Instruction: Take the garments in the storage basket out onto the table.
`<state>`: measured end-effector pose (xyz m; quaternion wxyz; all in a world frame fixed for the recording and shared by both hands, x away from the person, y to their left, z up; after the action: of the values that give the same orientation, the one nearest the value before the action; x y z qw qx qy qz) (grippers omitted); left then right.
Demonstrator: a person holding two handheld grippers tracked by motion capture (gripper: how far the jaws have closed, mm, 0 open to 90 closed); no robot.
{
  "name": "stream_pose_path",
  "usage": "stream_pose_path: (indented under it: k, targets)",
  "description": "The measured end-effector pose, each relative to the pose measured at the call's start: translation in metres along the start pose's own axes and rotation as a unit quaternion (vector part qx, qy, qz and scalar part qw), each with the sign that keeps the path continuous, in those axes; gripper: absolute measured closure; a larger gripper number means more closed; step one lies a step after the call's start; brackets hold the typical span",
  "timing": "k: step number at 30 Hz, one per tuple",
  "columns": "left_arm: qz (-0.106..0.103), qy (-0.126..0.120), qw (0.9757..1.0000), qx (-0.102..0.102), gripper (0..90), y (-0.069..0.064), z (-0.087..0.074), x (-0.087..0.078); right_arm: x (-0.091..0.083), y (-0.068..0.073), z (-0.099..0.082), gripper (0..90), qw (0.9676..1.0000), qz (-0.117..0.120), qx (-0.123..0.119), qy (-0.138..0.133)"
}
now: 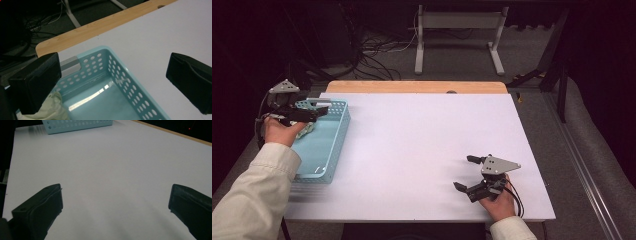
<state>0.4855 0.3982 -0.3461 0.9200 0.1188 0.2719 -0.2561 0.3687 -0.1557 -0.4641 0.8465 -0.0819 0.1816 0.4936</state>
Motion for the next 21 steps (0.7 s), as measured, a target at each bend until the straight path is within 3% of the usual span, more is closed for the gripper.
stream_pose_path:
  k: [5, 10, 14, 21]
  targets:
    - [0.012, 0.013, 0.9997, -0.019, 0.9, 0.013, -0.007, 0.005, 0.0, 0.0, 0.0, 0.0, 1.0, 0.002, 0.0, 0.0]
    - [0.009, 0.018, 0.9988, -0.044, 0.9, 0.024, -0.013, 0.009, 0.0, 0.0, 0.0, 0.0, 1.0, 0.003, 0.0, 0.001]
    - [0.022, 0.022, 0.9975, -0.063, 1.0, 0.03, -0.016, 0.013, 0.001, 0.0, 0.0, 0.0, 1.0, 0.004, 0.0, 0.002]
    - [0.052, 0.046, 0.9947, -0.076, 2.3, 0.04, -0.024, 0.02, 0.001, 0.0, 0.0, 0.0, 1.0, 0.006, 0.0, 0.003]
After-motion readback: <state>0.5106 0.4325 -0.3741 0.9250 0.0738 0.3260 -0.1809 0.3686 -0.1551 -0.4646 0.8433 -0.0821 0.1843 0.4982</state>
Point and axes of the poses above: each handheld gripper's, and its own axes: x roughly forward along the jaws, z roughly out of its top, y roughly to its left, the point moved 3 cm from there along x, roughly forward along the jaws, and after that the axes turned 4 degrees about x, right-handed, at the moved point
